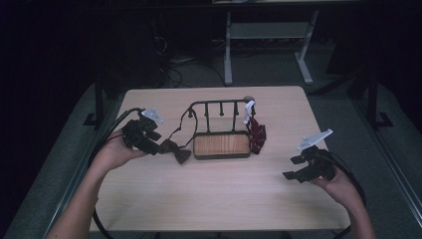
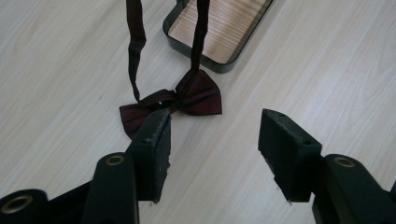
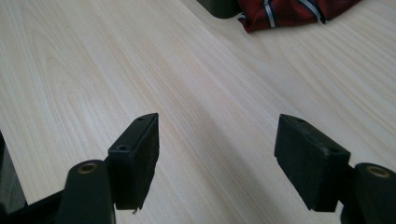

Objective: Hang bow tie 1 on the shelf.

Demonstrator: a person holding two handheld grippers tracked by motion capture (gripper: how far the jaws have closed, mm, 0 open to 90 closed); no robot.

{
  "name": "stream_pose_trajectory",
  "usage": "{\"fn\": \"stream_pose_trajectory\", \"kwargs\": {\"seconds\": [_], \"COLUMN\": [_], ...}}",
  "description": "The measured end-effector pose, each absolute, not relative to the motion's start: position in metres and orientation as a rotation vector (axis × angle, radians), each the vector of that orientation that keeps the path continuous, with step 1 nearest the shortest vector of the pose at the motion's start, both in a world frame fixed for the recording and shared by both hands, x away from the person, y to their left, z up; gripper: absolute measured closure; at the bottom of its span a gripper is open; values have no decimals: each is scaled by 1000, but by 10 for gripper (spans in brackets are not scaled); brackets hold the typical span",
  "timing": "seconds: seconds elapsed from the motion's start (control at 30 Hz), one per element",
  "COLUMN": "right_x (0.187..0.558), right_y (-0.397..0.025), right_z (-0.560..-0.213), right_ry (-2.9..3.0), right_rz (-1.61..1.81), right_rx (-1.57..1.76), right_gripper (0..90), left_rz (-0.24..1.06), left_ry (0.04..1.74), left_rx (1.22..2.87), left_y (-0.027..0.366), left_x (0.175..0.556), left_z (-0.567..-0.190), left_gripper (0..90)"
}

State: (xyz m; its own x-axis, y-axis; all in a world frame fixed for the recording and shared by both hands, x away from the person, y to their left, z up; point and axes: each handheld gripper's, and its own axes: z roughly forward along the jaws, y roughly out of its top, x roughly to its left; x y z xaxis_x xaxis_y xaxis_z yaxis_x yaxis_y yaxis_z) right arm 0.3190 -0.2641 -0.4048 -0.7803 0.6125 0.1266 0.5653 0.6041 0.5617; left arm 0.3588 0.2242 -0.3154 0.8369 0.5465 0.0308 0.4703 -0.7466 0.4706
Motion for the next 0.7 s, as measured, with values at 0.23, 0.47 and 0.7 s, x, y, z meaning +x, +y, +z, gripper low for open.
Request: {"fn": "stream_pose_trajectory", "kwargs": {"seconds": [0.23, 0.47, 0.7], "right_x": [319, 319, 320], "right_y": [-264, -263, -263], "right_z": [-405, -407, -408], "right_ry": [2749, 2755, 2761], "right_rz": [910, 905, 899], "right_rx": [1004, 1005, 1002], "right_gripper": [306, 306, 305], "left_rz": [233, 209, 215], "left_ry": [744, 750, 762], "left_rx": [2554, 2548, 2537], "left_y": [227, 230, 234], "left_x": [352, 349, 342], "left_z": [-323, -335, -346], "left_gripper": [405, 390, 384]}}
